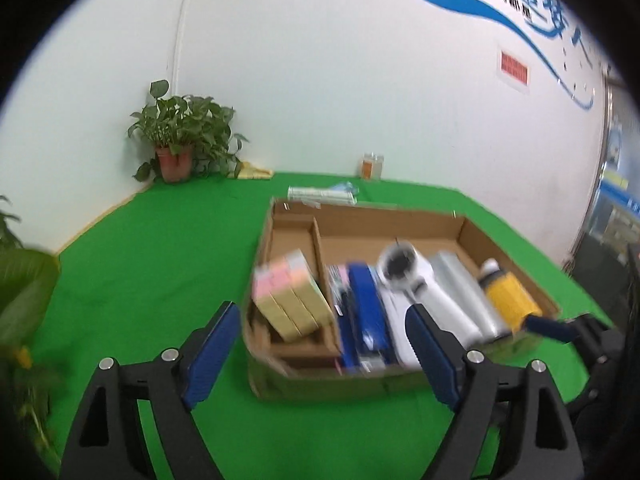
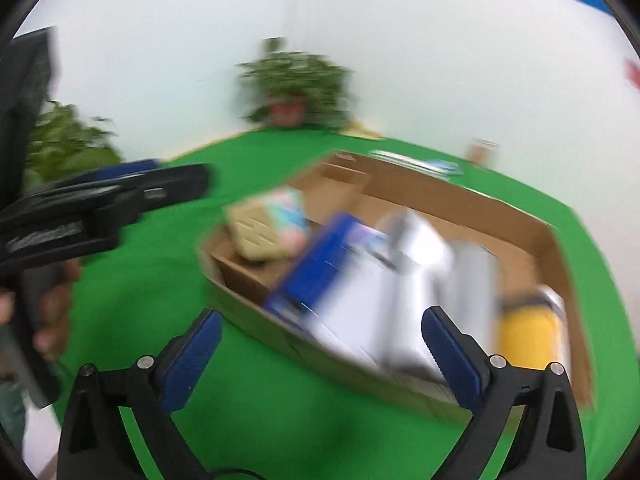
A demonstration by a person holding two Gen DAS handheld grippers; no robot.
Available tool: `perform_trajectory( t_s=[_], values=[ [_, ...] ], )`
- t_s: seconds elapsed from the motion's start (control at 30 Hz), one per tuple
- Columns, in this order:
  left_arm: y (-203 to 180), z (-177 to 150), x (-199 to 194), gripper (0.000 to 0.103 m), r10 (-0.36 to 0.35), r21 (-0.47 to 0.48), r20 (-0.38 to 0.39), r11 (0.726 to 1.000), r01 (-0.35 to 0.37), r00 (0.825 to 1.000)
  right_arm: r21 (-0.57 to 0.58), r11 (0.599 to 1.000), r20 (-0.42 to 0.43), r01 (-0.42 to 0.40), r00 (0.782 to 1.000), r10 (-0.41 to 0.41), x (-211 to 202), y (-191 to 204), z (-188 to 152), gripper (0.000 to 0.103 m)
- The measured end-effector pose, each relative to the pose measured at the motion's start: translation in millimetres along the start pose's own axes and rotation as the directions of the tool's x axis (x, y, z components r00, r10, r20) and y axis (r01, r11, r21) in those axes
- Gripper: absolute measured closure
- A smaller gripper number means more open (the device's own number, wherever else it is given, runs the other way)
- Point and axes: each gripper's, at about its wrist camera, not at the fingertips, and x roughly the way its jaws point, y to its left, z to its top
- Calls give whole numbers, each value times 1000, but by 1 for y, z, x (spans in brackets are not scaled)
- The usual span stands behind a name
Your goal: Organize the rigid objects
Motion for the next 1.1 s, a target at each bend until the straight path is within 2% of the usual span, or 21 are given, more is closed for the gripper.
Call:
perform_trajectory(
  t_s=[0.1,0.17,0.2,0.3,0.5,0.8,1.1],
  values=[
    [-27,-18,-1,19,13,-1,-24,1000,-13,1000,124,984,-83,128,989,-118,-5,-30,-26,2],
    [-38,-23,-1,19,3,-37,-28,999,-4,1000,145,975,-89,168,984,-157,-17,-42,-38,2],
    [-43,-25,-1,19,0,-41,-33,999,-1,999,139,969,-93,204,977,-192,-23,-48,-42,2],
    [-58,-26,-6,19,7,-29,-28,1000,-8,1000,155,959,-97,236,970,-223,-34,-64,-47,2],
    [-78,-23,-12,19,34,-14,-24,999,-34,999,177,953,-79,244,969,-234,-57,-75,-58,2],
    [-83,-26,-13,19,40,-3,-45,999,-40,998,167,958,-46,235,972,-231,-66,-71,-65,2],
    [-88,-32,-7,19,51,17,-79,999,-49,996,182,956,-58,228,973,-221,-61,-72,-65,2]
  ],
)
